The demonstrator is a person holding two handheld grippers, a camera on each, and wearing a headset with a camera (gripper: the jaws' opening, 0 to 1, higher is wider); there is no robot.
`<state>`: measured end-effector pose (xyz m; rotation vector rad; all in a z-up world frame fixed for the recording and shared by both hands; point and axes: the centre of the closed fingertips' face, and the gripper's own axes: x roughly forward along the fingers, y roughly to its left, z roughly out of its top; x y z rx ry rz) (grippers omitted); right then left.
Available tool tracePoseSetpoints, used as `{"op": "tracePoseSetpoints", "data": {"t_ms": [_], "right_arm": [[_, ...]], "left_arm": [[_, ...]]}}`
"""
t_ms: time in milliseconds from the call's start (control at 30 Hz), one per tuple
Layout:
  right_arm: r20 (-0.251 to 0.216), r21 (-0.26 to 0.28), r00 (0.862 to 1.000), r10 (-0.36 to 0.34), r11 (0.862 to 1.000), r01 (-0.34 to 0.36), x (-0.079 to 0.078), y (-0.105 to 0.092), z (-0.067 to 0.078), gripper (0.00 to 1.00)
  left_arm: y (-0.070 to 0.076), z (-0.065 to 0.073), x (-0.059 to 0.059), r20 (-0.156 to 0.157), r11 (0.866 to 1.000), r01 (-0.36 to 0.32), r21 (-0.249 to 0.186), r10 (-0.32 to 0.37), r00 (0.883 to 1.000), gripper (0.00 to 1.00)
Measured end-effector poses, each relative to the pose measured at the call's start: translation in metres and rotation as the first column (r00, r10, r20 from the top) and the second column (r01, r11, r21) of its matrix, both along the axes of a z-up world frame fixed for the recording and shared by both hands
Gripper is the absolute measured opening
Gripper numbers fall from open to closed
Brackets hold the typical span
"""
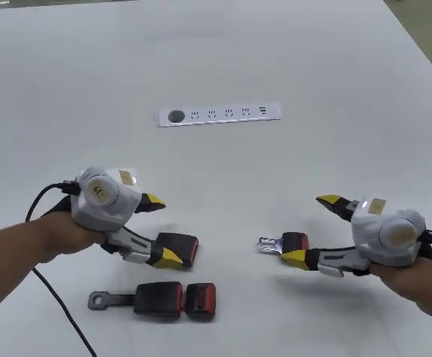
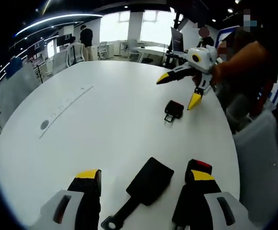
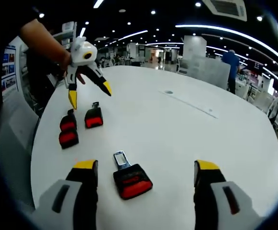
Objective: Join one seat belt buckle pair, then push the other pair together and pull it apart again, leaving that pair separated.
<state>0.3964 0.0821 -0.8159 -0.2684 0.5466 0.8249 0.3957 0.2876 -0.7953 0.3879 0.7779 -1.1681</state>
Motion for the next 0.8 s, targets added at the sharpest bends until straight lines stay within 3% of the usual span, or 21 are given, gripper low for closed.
{"op": "tracePoseSetpoints", "data": {"t_ms": [67,133,200,300,367,467,567,633,800], "right_arm": [[0.013,0.012,1.000,-0.025,1.000,0.025,-0.004,0.003,0.007,0.86],[0.020,0.017,0.999,-0.045,0.999,0.045,-0.010,0.005,0.012,0.87],[0.040,0.029,0.997,-0.063,0.998,0.062,-0.015,0.007,0.018,0.92],[0.036,0.007,0.999,-0.031,0.999,0.031,-0.030,0.013,0.019,0.96],[0.054,-0.005,0.998,-0.026,1.000,0.027,-0.037,0.014,0.023,0.96],[0.074,0.014,0.996,-0.055,0.998,0.054,-0.045,0.014,0.035,0.97],[0.085,0.032,0.994,-0.068,0.997,0.066,-0.053,0.017,0.043,0.97],[0.099,0.034,0.993,-0.069,0.997,0.066,-0.060,0.021,0.049,0.97],[0.122,0.039,0.991,-0.060,0.998,0.056,-0.072,0.031,0.060,0.97]], "left_arm": [[0.009,0.004,-0.004,0.000,0.999,-0.041,0.009,0.041,0.999,0.81],[0.014,0.012,-0.009,0.017,0.997,-0.069,-0.023,0.070,0.997,0.83],[0.021,0.018,-0.016,0.012,0.993,-0.115,-0.040,0.115,0.993,0.83],[0.028,0.030,-0.024,0.031,0.983,-0.159,-0.091,0.162,0.986,0.84],[0.036,0.033,-0.033,0.025,0.980,-0.174,-0.095,0.177,0.984,0.86],[0.045,0.040,-0.046,0.039,0.974,-0.197,-0.109,0.202,0.979,0.86],[0.057,0.045,-0.049,0.056,0.957,-0.251,-0.147,0.261,0.964,0.86],[0.064,0.045,-0.057,0.053,0.953,-0.259,-0.155,0.270,0.961,0.86],[0.074,0.054,-0.071,0.085,0.947,-0.271,-0.172,0.288,0.954,0.86]]}}
